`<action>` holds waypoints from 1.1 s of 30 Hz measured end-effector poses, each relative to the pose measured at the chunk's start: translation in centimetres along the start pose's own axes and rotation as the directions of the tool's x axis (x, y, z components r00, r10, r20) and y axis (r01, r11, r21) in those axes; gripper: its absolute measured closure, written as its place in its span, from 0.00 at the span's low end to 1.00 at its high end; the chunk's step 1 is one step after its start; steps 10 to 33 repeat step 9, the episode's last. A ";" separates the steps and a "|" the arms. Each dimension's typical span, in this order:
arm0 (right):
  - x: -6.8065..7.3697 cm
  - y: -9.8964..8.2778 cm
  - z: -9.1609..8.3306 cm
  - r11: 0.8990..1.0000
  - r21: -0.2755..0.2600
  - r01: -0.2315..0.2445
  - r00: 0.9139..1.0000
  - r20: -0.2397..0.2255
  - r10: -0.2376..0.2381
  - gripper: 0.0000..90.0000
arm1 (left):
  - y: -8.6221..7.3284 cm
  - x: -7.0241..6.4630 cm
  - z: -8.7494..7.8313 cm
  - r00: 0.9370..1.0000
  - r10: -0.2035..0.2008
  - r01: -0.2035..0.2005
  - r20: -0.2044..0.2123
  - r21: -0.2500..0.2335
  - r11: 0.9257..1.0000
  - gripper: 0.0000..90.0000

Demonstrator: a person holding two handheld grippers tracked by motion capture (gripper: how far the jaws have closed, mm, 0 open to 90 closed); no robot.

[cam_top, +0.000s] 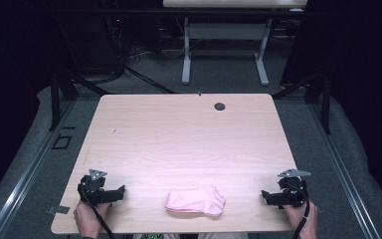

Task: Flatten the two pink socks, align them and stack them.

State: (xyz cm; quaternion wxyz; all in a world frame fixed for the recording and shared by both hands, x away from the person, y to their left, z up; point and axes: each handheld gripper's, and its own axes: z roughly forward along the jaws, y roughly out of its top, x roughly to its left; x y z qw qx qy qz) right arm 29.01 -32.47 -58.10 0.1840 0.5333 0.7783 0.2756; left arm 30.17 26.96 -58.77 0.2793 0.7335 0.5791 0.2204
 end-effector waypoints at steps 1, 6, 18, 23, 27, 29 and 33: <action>0.0 0.0 0.0 1.000 0.000 0.000 1.000 0.000 0.000 0.00 | -0.1 0.0 0.1 1.000 0.009 -0.009 0.006 -0.014 1.000 0.00; -0.4 -1.0 0.3 0.994 -0.113 0.014 1.000 -0.006 -0.015 0.00 | -0.4 0.1 0.3 1.000 0.005 -0.005 0.006 -0.060 0.998 0.00; -0.3 -1.0 0.4 0.993 -0.117 0.006 1.000 -0.003 -0.007 0.00 | -0.4 0.1 0.3 1.000 0.002 -0.002 0.003 -0.060 0.998 0.00; -0.3 -1.0 0.4 0.993 -0.117 0.006 1.000 -0.003 -0.007 0.00 | -0.4 0.1 0.3 1.000 0.002 -0.002 0.003 -0.060 0.998 0.00; -0.3 -1.0 0.4 0.993 -0.117 0.006 1.000 -0.003 -0.007 0.00 | -0.4 0.1 0.3 1.000 0.002 -0.002 0.003 -0.060 0.998 0.00; -0.3 -1.0 0.4 0.993 -0.117 0.006 1.000 -0.003 -0.007 0.00 | -0.4 0.1 0.3 1.000 0.002 -0.002 0.003 -0.060 0.998 0.00; -0.3 -1.0 0.4 0.993 -0.117 0.006 1.000 -0.003 -0.007 0.00 | -0.4 0.1 0.3 1.000 0.002 -0.002 0.003 -0.060 0.998 0.00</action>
